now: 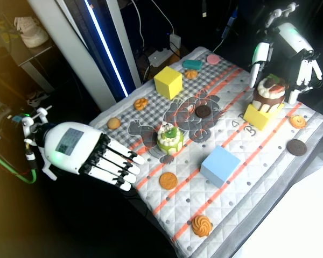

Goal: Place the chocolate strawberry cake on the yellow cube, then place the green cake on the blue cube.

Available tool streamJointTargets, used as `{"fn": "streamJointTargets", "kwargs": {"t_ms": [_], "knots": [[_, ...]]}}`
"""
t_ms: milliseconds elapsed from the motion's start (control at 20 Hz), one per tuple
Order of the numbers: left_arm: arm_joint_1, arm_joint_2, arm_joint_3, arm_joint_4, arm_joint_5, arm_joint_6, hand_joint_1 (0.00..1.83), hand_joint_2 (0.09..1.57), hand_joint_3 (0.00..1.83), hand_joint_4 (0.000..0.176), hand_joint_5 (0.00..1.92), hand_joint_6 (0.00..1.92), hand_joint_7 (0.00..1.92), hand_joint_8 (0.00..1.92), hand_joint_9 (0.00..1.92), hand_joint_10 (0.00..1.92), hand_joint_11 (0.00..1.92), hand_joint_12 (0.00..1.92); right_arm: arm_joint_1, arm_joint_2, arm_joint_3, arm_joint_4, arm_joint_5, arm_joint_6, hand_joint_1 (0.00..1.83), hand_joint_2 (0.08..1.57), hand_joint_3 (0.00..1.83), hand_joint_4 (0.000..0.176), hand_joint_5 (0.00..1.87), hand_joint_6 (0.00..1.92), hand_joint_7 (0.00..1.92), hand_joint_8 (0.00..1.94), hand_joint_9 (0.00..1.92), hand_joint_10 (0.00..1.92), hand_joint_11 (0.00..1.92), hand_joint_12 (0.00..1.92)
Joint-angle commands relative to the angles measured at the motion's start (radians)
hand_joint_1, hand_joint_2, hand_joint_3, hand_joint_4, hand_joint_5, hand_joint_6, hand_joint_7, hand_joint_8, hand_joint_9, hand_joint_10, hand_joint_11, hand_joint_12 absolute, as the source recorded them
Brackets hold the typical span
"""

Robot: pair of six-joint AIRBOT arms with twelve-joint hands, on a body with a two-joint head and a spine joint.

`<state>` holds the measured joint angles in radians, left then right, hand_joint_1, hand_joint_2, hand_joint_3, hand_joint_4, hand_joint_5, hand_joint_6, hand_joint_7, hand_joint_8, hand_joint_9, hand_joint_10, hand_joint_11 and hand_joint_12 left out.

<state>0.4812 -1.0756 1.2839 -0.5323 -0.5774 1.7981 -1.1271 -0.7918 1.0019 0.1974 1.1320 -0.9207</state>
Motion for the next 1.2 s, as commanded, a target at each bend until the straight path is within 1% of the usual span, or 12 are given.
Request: {"fn": "streamJointTargets", "kwargs": {"t_ms": [0,100,300,550,650,750,800,850,900,1000,1100,1150], "knots": [[0.0,0.014,-0.002,0.015,-0.106,-0.006,0.75,0.81,0.0,0.138,0.38,0.0,0.57,0.0,0.59,0.1,0.01,1.28,0.002,0.002,0.008,0.016,0.122,0.001,0.72,1.37,0.0,0.0,0.66,0.0,0.71,0.0,0.67,0.0,0.43,0.53],[0.003,0.016,-0.004,0.015,-0.108,-0.006,0.73,0.8,0.0,0.129,0.36,0.0,0.53,0.0,0.57,0.03,0.01,1.21,0.002,0.002,0.008,0.016,0.122,0.001,0.74,1.37,0.0,0.0,0.66,0.0,0.72,0.01,0.69,0.01,0.45,0.54],[0.015,0.04,-0.037,0.028,-0.139,-0.007,0.7,0.79,0.0,0.175,0.21,0.0,0.37,0.0,0.4,0.0,0.0,1.09,0.002,0.003,0.012,0.017,0.133,0.001,0.8,1.36,0.0,0.0,0.67,0.0,0.73,0.01,0.69,0.0,0.44,0.55],[0.107,0.129,-0.12,0.146,-0.27,-0.234,0.59,0.79,0.0,0.176,0.12,0.0,0.22,0.0,0.21,0.0,0.0,0.73,0.027,0.011,0.013,0.004,0.154,0.014,0.7,1.37,0.0,0.0,0.67,0.0,0.73,0.0,0.68,0.01,0.43,0.56],[0.137,0.163,-0.16,0.171,-0.284,-0.234,0.63,0.77,0.0,0.176,0.07,0.0,0.18,0.0,0.21,0.0,0.0,0.7,0.045,0.011,0.013,-0.009,0.158,0.013,0.76,1.35,0.0,0.0,0.66,0.0,0.72,0.0,0.67,0.0,0.41,0.54],[0.19,0.222,-0.232,0.211,-0.318,-0.234,0.65,0.74,0.0,0.176,0.01,0.0,0.08,0.0,0.05,0.01,0.0,0.4,0.09,0.006,0.014,-0.04,0.156,0.013,0.71,1.25,0.0,0.003,0.54,0.0,0.59,0.0,0.53,0.0,0.27,0.45],[0.209,0.244,-0.26,0.223,-0.332,-0.234,0.63,0.73,0.0,0.176,0.0,0.0,0.04,0.0,0.03,0.0,0.0,0.32,0.105,0.0,0.016,-0.051,0.154,0.013,0.73,1.17,0.0,0.036,0.52,0.0,0.56,0.0,0.53,0.0,0.3,0.48],[0.228,0.263,-0.285,0.233,-0.348,-0.234,0.66,0.72,0.0,0.176,0.0,0.0,0.01,0.0,0.01,0.0,0.0,0.1,0.122,-0.011,0.02,-0.061,0.143,0.013,0.77,1.14,0.0,0.043,0.51,0.0,0.56,0.0,0.54,0.0,0.3,0.49],[0.239,0.273,-0.299,0.237,-0.359,-0.234,0.67,0.71,0.0,0.176,0.0,0.0,0.01,0.01,0.0,0.0,0.0,0.02,0.134,-0.02,0.025,-0.068,0.129,0.013,0.83,1.09,0.0,0.026,0.5,0.0,0.56,0.0,0.55,0.0,0.33,0.51],[0.263,0.292,-0.327,0.246,-0.386,-0.234,0.62,0.72,0.0,0.176,0.0,0.0,0.0,0.0,0.0,0.0,0.0,0.0,0.179,-0.053,0.042,-0.097,0.075,0.014,0.88,1.05,0.0,0.024,0.48,0.0,0.53,0.0,0.51,0.0,0.21,0.65],[0.286,0.31,-0.349,0.248,-0.407,-0.234,0.65,0.72,0.0,0.176,0.0,0.0,0.0,0.0,0.0,0.0,0.0,0.0,0.238,-0.081,0.057,-0.15,0.009,0.016,0.76,1.03,0.0,0.051,0.42,0.0,0.46,0.0,0.43,0.0,0.06,0.82],[0.292,0.314,-0.353,0.248,-0.413,-0.234,0.67,0.72,0.0,0.176,0.0,0.0,0.0,0.0,0.0,0.0,0.04,0.02,0.26,-0.091,0.062,-0.168,-0.014,0.016,0.75,1.02,0.0,0.044,0.4,0.0,0.42,0.0,0.4,0.0,0.08,0.8]]}}
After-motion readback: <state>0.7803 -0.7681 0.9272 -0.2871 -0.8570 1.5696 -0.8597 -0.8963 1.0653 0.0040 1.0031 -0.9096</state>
